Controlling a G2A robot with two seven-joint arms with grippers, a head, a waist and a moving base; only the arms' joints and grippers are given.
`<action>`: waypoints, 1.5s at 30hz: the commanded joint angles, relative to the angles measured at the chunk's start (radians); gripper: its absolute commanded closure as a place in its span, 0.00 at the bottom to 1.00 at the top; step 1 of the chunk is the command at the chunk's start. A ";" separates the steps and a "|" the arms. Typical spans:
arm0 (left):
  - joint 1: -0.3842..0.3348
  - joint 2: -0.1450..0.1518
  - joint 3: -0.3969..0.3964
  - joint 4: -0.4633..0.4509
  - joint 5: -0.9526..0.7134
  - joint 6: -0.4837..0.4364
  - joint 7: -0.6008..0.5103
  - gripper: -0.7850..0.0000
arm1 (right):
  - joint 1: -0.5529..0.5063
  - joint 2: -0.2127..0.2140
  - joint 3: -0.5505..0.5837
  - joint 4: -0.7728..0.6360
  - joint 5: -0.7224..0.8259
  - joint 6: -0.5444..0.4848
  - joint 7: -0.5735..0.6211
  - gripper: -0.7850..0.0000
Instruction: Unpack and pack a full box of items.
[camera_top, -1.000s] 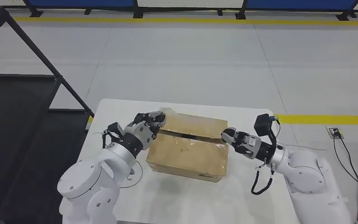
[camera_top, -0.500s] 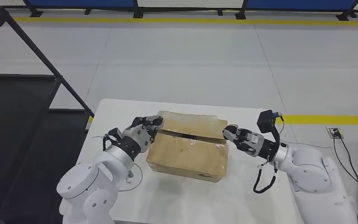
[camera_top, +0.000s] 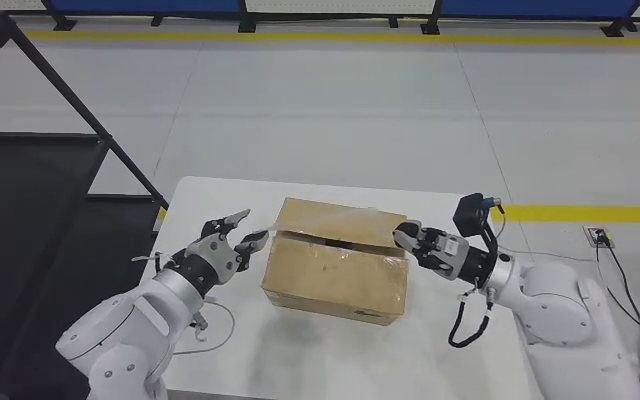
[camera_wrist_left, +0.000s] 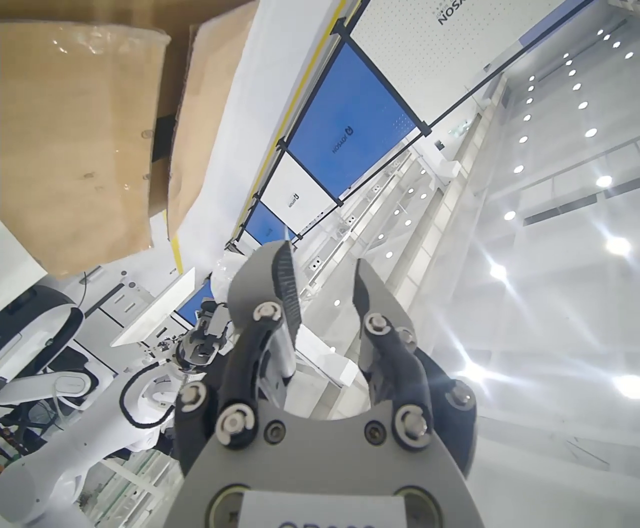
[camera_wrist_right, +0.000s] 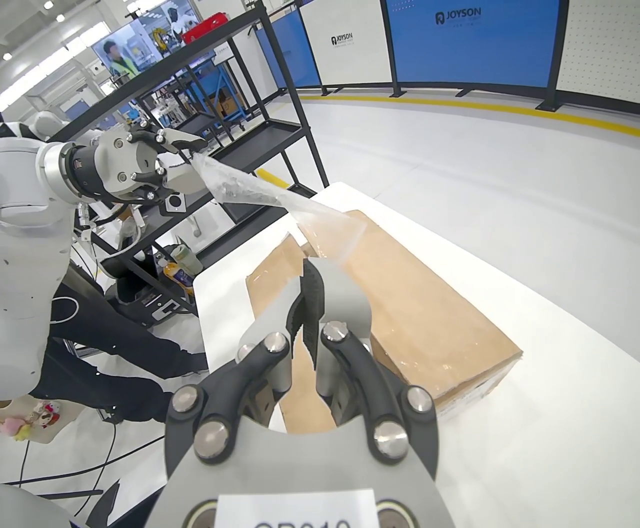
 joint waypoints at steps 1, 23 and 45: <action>0.006 0.005 -0.013 -0.005 -0.026 0.000 0.005 0.00 | 0.003 0.002 -0.005 -0.017 -0.005 0.024 0.004 1.00; 0.124 0.067 -0.222 0.025 -0.255 0.000 -0.053 0.00 | 0.010 0.006 -0.073 -0.206 -0.103 0.281 -0.065 1.00; 0.205 0.128 -0.344 0.057 -0.350 -0.001 -0.122 0.00 | 0.016 -0.008 -0.167 -0.323 -0.319 0.446 -0.223 1.00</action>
